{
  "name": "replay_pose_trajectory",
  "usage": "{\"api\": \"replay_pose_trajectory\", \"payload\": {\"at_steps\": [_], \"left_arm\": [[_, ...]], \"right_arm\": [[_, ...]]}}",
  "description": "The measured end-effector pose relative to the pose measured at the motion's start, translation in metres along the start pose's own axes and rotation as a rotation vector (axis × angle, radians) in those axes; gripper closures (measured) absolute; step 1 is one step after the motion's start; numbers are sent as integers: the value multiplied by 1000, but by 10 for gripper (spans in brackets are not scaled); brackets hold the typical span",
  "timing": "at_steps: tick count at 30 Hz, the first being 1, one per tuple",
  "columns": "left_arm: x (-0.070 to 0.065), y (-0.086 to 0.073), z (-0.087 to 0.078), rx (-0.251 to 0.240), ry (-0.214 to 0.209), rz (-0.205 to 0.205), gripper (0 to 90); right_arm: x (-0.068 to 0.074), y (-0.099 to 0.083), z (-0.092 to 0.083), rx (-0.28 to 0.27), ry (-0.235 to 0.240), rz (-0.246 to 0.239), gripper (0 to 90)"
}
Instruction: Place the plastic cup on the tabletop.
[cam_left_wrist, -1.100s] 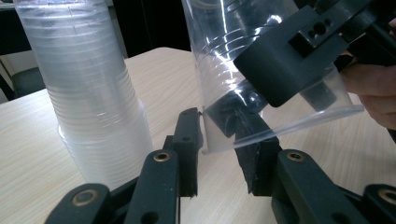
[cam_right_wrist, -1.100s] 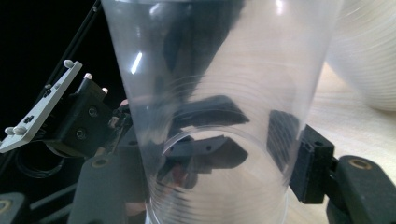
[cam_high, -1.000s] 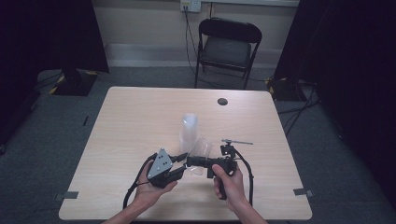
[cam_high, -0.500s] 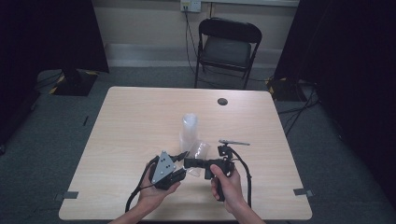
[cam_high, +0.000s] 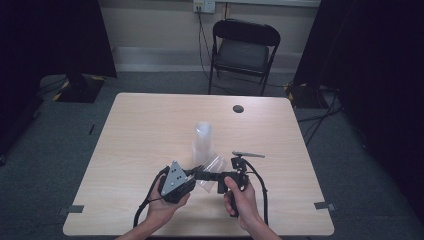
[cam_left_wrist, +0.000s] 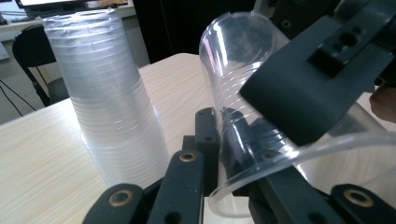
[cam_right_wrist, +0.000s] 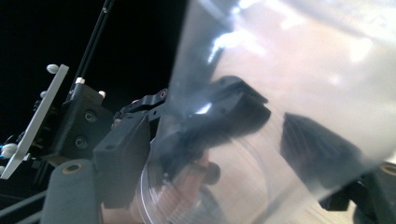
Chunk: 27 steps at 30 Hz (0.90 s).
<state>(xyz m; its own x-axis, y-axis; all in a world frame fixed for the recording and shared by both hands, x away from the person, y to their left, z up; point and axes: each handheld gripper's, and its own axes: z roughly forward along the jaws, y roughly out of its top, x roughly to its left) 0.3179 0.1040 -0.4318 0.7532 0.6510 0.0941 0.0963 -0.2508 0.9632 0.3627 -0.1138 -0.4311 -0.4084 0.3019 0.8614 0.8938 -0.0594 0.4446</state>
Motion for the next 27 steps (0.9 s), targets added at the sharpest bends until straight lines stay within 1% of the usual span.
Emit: {"api": "replay_pose_trajectory", "payload": {"at_steps": [2,3,4,7,10,11,12,13,15,17,20,21,22,23,24,25,26,27], "left_arm": [[1,0,0,-1,-2,-4,874],[1,0,0,-1,-2,-4,875],[1,0,0,-2,-1,-14,876],[2,0,0,-5,1,-21,882],[10,-1,-2,0,11,-52,886],[10,-1,-2,0,11,-52,888],[16,-1,-4,-1,19,-81,890],[16,-1,-4,-1,19,-81,892],[23,-2,-6,-1,28,-101,894],[28,-2,-9,-2,31,-118,898],[33,-3,-12,2,27,-152,899],[35,-3,-13,5,26,-162,900],[35,-3,-13,5,26,-162,900],[36,-4,-13,1,22,-177,900],[37,-3,-14,4,20,-182,900],[37,-3,-13,6,18,-190,900],[38,-3,-13,6,14,-197,900],[38,-4,-13,12,-1,-209,900]], "right_arm": [[0,1,0,2,-4,-4,214],[0,1,-1,-4,-3,-13,208],[0,1,-1,-5,-3,-19,196],[-1,2,-2,-8,-3,-21,183],[0,2,-4,-13,-6,-34,172],[0,2,-4,-13,-6,-34,172],[0,2,-6,-12,-11,-36,170],[0,2,-6,-12,-11,-36,170],[0,3,-6,-17,-25,-60,169],[0,3,-6,-12,-32,-70,170],[-1,3,-7,-15,-60,-99,170],[-2,4,-7,-18,-81,-121,164],[-2,4,-7,-18,-81,-121,164],[-2,4,-7,-21,-96,-132,160],[-2,4,-8,-25,-111,-145,166],[-3,5,-10,-25,-125,-174,168],[-3,5,-10,-25,-125,-174,168],[-3,5,-11,-34,-148,-209,168]]}}
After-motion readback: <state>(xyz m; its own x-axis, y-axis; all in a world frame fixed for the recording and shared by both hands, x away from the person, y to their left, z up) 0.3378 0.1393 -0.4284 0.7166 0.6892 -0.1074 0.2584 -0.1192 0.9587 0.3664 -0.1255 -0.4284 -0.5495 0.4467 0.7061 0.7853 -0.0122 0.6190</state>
